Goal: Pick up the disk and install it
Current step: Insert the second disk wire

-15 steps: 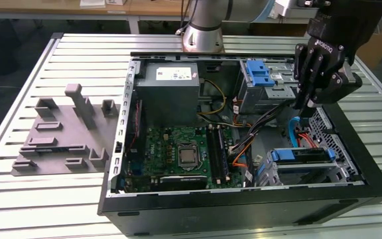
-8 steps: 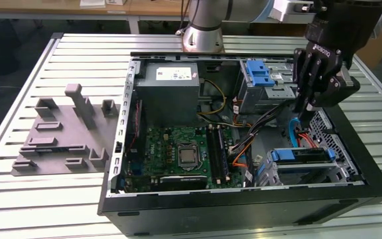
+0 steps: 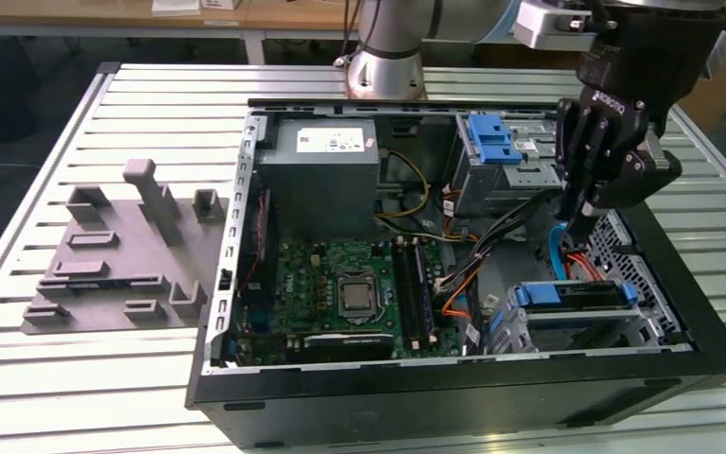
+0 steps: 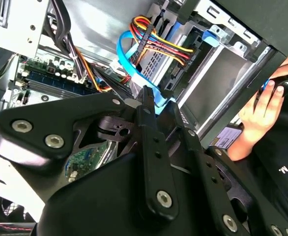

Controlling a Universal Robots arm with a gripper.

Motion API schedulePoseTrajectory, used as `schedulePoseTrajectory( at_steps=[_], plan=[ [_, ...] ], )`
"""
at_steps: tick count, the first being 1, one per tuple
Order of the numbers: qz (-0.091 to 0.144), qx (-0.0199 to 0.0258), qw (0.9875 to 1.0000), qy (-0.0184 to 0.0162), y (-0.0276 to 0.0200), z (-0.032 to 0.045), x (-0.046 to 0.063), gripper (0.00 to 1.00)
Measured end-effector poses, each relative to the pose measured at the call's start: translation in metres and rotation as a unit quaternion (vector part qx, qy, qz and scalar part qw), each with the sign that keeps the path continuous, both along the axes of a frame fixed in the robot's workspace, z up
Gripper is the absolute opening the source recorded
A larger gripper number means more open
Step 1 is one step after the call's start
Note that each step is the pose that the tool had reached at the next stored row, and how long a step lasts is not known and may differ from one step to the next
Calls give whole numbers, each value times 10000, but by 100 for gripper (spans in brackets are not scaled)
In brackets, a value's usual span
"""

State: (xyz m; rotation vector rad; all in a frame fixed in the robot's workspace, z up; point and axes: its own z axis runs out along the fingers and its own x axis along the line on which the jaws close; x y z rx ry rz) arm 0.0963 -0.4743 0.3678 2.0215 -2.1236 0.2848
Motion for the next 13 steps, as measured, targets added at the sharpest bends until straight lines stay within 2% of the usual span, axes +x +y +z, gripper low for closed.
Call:
schedulePoseTrajectory(
  at_steps=[9, 10, 13],
  plan=[
    [0, -77, 10000, -24, -2, -55, 0, 28],
    [0, -82, 10000, -25, -3, -62, 0, 22],
    [0, -84, 10000, -28, -3, -80, 0, 16]
  ],
)
